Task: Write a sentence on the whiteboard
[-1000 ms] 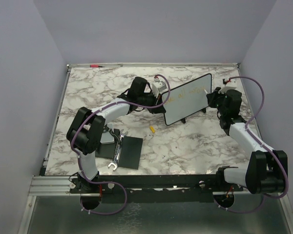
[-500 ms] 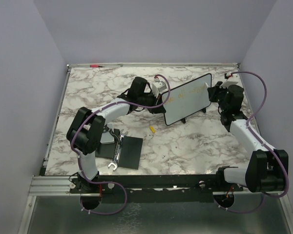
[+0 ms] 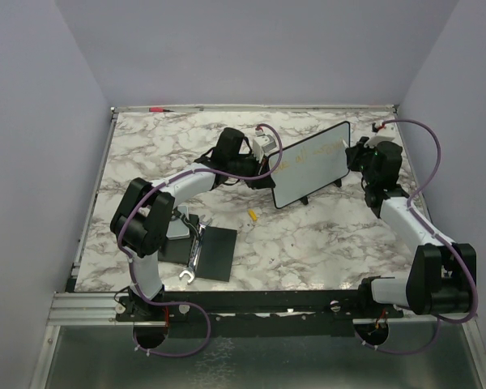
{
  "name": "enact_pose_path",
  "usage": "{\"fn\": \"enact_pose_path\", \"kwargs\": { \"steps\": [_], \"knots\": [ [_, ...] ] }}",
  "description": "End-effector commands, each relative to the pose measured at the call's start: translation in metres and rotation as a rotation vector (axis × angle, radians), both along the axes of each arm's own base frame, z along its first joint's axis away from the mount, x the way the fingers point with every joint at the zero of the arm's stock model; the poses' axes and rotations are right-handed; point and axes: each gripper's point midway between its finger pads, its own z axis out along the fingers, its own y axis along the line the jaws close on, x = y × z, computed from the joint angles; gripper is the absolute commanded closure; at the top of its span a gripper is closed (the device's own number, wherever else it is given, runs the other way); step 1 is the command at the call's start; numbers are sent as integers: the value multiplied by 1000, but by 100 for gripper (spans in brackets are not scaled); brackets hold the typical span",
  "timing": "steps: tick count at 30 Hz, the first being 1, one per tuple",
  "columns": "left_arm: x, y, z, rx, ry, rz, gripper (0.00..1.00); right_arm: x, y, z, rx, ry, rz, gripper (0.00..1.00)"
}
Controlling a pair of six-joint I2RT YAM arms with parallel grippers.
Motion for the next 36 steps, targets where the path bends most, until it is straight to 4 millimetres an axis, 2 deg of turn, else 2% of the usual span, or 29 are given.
{"fn": "enact_pose_path", "kwargs": {
  "steps": [1, 6, 9, 14, 19, 36],
  "knots": [
    [0, -1, -3, 9, -11, -25, 100, -4, -2, -18, 2, 42, -12, 99],
    [0, -1, -3, 9, -11, -25, 100, -11, -1, -33, 9, 74, -4, 99],
    [-1, -1, -2, 9, -12, -26, 100, -11, -2, -35, 6, 74, -10, 99],
    [-1, -1, -3, 9, -11, -25, 100, -13, -5, -20, 5, 39, -28, 99],
    [-1, -1, -2, 9, -12, -25, 100, -16, -18, -2, 5, -4, -107, 99],
    [-1, -1, -1, 8, -16, -26, 100, 9, -20, 12, -27, -23, -103, 99]
  ]
}}
